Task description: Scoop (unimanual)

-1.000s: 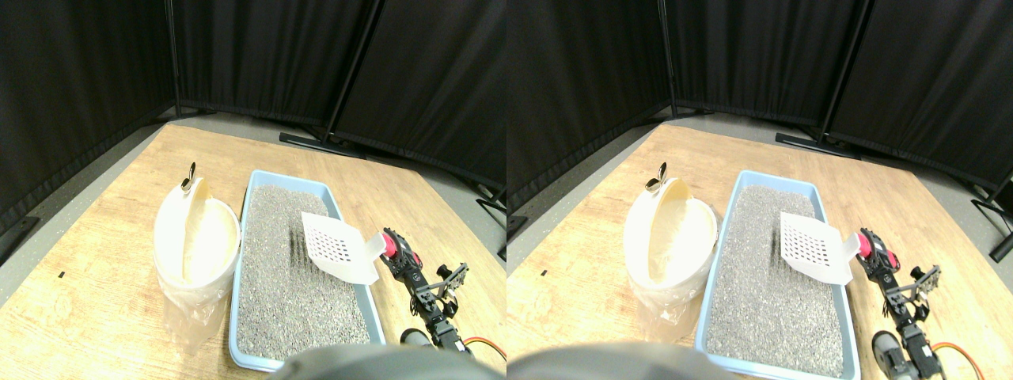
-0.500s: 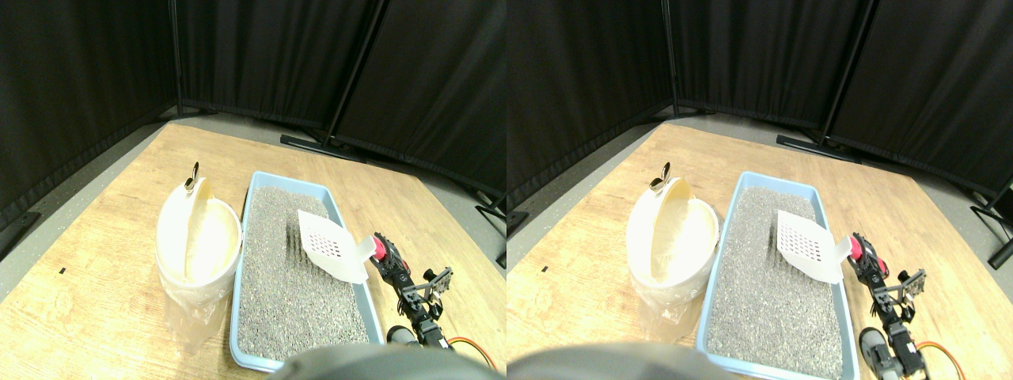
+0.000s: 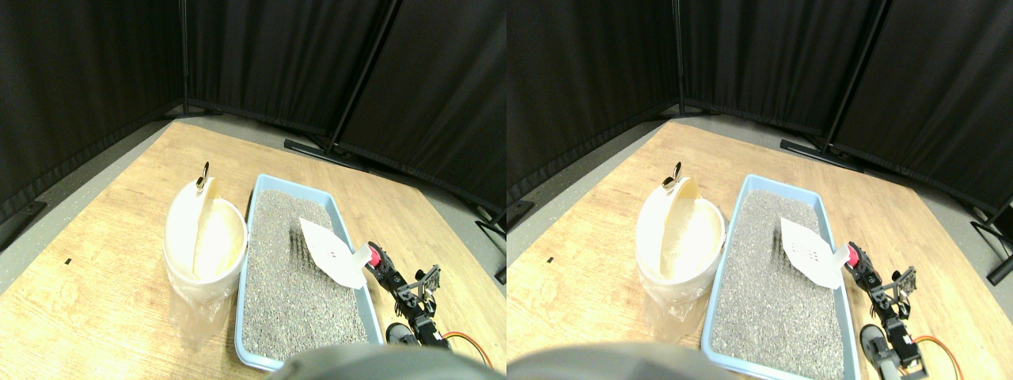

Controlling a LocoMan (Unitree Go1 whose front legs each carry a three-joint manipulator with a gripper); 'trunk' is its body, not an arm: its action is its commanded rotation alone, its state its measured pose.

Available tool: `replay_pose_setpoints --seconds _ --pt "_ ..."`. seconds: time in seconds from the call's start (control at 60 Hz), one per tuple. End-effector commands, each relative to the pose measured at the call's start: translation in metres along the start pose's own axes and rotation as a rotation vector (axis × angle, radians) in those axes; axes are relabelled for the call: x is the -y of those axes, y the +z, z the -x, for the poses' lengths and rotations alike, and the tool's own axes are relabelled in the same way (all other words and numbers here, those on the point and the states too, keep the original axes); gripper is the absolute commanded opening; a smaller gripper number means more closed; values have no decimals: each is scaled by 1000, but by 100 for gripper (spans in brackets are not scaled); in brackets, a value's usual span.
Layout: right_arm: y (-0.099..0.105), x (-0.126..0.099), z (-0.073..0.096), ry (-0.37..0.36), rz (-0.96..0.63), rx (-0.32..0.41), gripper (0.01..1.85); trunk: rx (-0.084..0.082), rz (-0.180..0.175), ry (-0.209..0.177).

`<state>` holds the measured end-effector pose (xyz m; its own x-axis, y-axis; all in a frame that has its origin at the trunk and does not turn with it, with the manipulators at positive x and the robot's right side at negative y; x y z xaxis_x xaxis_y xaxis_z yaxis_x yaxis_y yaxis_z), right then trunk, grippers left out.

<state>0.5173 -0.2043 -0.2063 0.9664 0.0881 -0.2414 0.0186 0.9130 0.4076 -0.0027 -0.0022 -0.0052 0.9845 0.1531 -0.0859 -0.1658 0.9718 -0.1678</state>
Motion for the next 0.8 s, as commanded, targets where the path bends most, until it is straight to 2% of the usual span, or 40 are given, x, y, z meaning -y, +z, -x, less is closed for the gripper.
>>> replay_pose_setpoints --seconds 0.017,0.05,0.083,0.117,0.133,0.15,0.167,0.183,0.217,0.233,0.283,0.333,0.35,0.433,0.617,0.717,0.733,0.8 --pt "2 -1 -2 -8 -16 4 5 -13 13 13" --pt "2 -1 -2 -9 -18 3 5 -13 13 13" --pt "2 -2 -1 -53 -21 -20 7 -13 13 13" --pt "3 -2 0 -74 -16 -47 22 -13 13 13" --pt "4 -2 1 -104 3 -75 54 -13 11 12" --pt "4 -2 1 -104 3 -75 54 -13 11 12" --pt "5 -2 1 -115 -1 -85 64 -13 11 12" --pt "6 -2 2 -133 5 -113 81 -13 11 12" --pt "7 -2 2 -155 3 -148 105 -16 8 12" --pt "7 -2 2 -155 3 -148 105 -16 8 12" --pt "9 -1 2 -172 20 -186 139 -16 8 12" --pt "9 -1 2 -166 34 -192 144 -19 6 12" --pt "10 1 3 -160 65 -225 160 -19 6 12" --pt "9 2 5 -154 67 -228 167 -19 5 11" --pt "9 4 17 -136 51 -209 171 -21 1 9" --pt "9 5 21 -127 71 -184 166 -23 -6 2" --pt "10 4 27 -118 77 -160 158 -23 -6 2" --pt "12 4 32 -110 60 -141 149 -27 -12 -7"
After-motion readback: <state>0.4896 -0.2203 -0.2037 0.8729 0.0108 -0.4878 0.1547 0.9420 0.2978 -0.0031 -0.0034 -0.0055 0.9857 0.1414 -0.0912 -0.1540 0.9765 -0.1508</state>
